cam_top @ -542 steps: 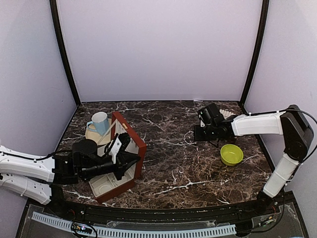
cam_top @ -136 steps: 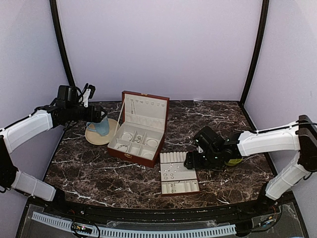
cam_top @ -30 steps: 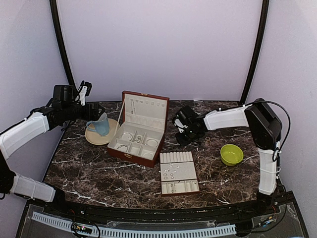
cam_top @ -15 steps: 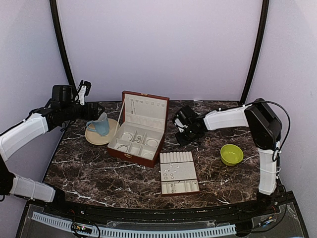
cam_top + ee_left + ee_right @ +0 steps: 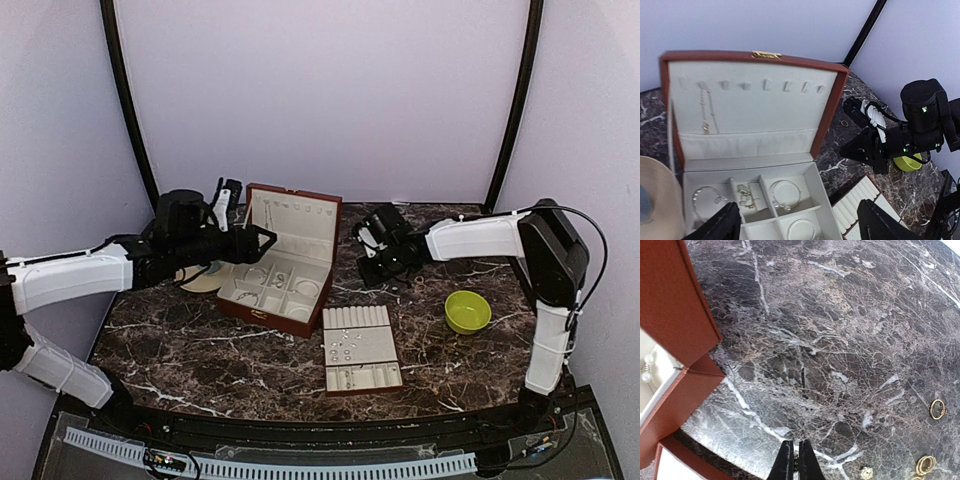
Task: Organize the mixed jewelry
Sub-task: Pick up the earring from the center of the board, then pass from the right arm to the left
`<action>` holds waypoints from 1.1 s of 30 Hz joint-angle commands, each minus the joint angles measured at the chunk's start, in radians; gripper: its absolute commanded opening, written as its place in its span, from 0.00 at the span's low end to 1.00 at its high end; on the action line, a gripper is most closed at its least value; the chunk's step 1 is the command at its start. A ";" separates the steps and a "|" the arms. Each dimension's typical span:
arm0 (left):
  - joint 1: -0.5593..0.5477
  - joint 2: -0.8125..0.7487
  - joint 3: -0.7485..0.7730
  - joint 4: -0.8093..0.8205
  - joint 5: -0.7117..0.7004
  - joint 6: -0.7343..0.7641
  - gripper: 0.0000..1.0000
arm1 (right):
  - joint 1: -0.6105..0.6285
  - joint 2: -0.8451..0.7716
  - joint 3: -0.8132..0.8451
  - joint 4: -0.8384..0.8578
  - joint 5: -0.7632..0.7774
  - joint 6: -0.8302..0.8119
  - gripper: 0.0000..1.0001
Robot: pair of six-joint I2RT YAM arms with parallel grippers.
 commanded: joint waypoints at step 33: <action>-0.245 0.595 0.221 0.329 0.175 -0.358 0.44 | 0.118 -0.220 -0.106 0.092 -0.097 0.146 0.00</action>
